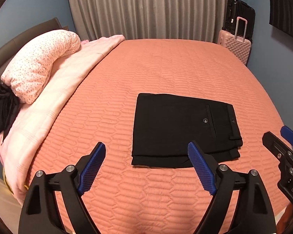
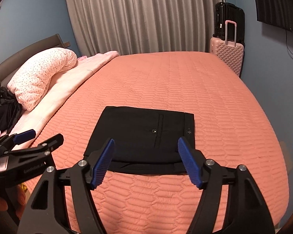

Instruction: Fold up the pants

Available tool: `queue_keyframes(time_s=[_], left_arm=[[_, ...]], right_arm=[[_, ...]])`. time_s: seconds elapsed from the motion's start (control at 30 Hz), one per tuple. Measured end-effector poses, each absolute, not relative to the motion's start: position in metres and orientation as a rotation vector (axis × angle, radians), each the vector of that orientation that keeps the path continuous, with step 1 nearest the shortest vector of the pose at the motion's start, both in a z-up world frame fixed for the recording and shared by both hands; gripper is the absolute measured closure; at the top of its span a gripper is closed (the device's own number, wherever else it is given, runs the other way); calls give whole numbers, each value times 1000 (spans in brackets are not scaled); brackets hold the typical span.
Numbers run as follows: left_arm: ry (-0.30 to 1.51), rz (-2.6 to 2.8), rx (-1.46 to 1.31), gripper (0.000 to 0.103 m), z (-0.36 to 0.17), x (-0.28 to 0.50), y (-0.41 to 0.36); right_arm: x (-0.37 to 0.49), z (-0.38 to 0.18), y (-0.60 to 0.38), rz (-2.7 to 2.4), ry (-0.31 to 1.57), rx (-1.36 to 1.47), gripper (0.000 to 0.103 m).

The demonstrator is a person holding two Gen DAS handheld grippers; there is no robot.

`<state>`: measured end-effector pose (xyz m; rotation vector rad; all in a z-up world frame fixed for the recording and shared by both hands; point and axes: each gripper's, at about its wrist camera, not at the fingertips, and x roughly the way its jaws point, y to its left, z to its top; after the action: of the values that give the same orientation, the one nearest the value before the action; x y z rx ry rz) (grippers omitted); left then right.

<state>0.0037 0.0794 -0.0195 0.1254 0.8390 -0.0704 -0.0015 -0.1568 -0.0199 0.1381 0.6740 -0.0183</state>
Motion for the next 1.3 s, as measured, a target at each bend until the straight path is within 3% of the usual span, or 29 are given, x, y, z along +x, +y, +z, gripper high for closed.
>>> queue_keyframes(time_s=[0.1,0.2,0.5,0.6,1.3], left_arm=[[830,-71,153,19,-15,-4,76],[819,-93,165,17,-13,-10,73],[884,-184,137,17,-30,-4,72],[897,-198,144,17,-36,-1,71],[933,-222,147,17,-53,5,62]], right_arm=[[-9,-11,-152,-33,666,136,36],[-13,-6,-150,-66,651,125,23],[-16,-12,-152,-131,656,168,21],[-17,-13,-151,-153,650,169,11],[-19,-13,-143,-140,666,137,11]])
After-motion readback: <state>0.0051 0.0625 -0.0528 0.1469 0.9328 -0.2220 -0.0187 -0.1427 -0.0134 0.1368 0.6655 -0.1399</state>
